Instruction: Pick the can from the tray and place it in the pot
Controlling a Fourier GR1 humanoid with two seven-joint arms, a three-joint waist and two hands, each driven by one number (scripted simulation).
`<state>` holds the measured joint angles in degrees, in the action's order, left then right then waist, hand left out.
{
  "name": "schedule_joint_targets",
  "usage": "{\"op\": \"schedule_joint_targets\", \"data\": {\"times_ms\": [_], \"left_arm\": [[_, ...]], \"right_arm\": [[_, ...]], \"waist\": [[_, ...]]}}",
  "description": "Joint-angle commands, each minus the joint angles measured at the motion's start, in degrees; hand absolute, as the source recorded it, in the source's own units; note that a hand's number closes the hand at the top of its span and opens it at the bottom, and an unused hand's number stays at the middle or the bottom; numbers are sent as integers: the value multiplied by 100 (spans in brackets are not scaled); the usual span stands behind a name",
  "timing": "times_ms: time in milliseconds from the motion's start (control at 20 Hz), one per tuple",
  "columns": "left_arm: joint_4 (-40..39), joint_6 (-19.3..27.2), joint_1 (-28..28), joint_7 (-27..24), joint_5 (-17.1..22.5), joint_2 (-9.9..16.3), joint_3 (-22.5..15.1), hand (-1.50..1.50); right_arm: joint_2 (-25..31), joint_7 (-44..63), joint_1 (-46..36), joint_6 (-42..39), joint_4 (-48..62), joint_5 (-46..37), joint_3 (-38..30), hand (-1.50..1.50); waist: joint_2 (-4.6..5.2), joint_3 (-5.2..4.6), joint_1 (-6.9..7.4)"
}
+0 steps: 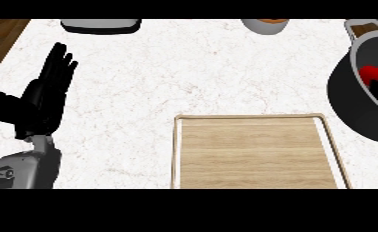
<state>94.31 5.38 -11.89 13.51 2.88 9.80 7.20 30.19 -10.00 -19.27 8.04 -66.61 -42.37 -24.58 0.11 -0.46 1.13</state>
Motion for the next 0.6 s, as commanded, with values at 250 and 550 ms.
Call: {"op": "schedule_joint_targets", "data": {"times_ms": [250, 550], "left_arm": [[-207, -100, -163, -71, 98, 92, 131, 0], [-118, -34, -7, -108, 56, 68, 157, 0]], "right_arm": [[77, -705, -674, -1000, 1836, 814, -228, -150], [-119, -1389, -852, -1589, 1958, 1985, -952, -150]], "waist": [[45, 61, 21], [15, 68, -12]]}}
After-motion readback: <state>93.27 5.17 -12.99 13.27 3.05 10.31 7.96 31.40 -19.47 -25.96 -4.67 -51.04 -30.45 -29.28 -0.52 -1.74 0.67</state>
